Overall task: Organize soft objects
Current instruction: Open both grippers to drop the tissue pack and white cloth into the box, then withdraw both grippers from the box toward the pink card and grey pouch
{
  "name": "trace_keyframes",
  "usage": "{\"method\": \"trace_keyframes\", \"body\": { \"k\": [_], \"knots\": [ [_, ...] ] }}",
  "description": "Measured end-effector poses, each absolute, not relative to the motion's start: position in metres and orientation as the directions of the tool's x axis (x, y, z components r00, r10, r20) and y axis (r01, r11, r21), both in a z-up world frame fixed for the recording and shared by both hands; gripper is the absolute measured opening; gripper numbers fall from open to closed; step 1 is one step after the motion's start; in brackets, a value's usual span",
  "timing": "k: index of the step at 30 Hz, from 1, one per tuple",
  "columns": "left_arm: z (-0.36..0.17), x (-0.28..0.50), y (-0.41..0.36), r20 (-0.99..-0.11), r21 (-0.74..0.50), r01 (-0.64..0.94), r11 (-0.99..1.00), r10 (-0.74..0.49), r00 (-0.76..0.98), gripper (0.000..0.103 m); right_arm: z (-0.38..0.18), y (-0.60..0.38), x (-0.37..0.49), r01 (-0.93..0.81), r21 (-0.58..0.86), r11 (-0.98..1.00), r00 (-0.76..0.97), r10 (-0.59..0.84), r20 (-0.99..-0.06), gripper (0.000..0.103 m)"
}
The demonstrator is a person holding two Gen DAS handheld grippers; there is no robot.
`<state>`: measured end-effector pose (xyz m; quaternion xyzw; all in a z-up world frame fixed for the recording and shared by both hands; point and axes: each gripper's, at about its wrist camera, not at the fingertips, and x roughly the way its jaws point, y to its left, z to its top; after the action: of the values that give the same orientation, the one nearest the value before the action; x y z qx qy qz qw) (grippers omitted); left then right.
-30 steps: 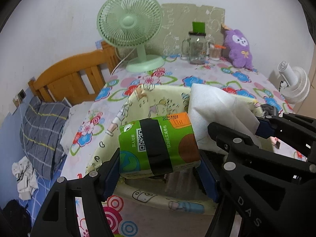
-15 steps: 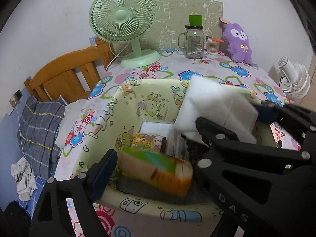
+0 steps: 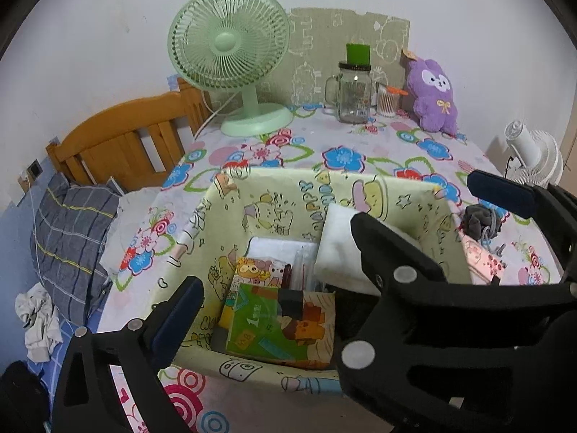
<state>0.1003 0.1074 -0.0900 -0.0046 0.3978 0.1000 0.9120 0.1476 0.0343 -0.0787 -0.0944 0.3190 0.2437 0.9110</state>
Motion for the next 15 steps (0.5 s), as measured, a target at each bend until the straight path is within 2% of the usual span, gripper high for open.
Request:
{"method": "trace_keyframes", "body": {
  "k": [15],
  "knots": [
    [-0.055, 0.082, 0.076, -0.653, 0.077, -0.164, 0.983, 0.174, 0.737, 0.100, -0.045, -0.009, 0.124, -0.444, 0.029, 0.895, 0.719, 0.376, -0.584, 0.095]
  ]
}}
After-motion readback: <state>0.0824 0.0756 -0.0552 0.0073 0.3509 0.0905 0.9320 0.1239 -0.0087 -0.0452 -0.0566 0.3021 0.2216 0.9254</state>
